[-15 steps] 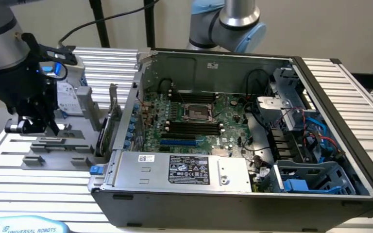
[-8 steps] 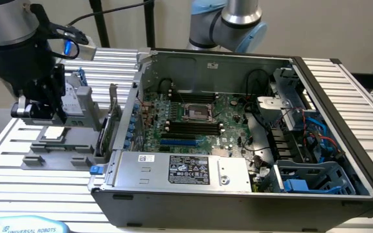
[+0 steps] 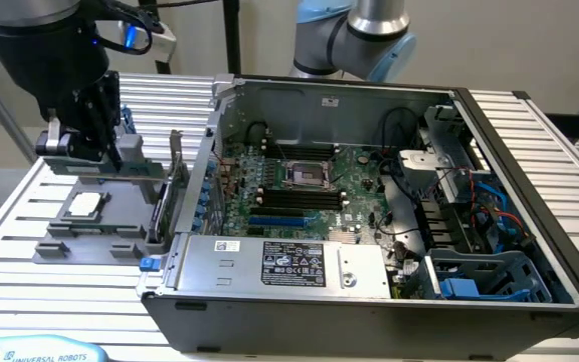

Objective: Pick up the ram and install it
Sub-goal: 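Pick up the ram and move it above insertion slot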

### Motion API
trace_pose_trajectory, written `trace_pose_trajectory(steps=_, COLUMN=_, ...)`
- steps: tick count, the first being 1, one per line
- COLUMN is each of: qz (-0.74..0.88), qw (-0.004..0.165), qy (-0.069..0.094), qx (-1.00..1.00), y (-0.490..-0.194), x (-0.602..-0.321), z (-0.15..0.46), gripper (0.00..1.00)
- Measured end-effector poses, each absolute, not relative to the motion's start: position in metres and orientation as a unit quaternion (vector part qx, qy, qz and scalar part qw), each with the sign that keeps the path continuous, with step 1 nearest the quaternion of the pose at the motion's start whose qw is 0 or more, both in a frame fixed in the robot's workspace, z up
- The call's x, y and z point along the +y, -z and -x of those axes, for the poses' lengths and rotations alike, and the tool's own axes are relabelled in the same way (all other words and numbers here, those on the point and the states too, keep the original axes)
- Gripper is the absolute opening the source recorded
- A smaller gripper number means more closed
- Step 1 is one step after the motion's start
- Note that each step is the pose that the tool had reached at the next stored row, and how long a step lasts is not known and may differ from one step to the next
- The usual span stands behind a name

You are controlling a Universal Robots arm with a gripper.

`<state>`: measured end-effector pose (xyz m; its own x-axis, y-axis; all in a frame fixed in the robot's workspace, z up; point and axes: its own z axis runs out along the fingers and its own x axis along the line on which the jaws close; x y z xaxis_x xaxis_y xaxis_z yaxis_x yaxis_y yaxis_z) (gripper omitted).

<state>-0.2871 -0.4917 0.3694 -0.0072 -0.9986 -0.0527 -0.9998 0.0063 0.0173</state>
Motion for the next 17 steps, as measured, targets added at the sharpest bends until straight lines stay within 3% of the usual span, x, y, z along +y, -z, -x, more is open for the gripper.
trace_pose_trajectory(steps=5, qz=0.705, qw=0.015, qy=-0.028, qx=0.709, y=-0.384, x=-0.492, z=0.264, gripper=0.13)
trace_pose_trajectory(steps=17, qz=0.704, qw=0.022, qy=-0.035, qx=0.709, y=-0.385, x=-0.492, z=0.210, gripper=0.13)
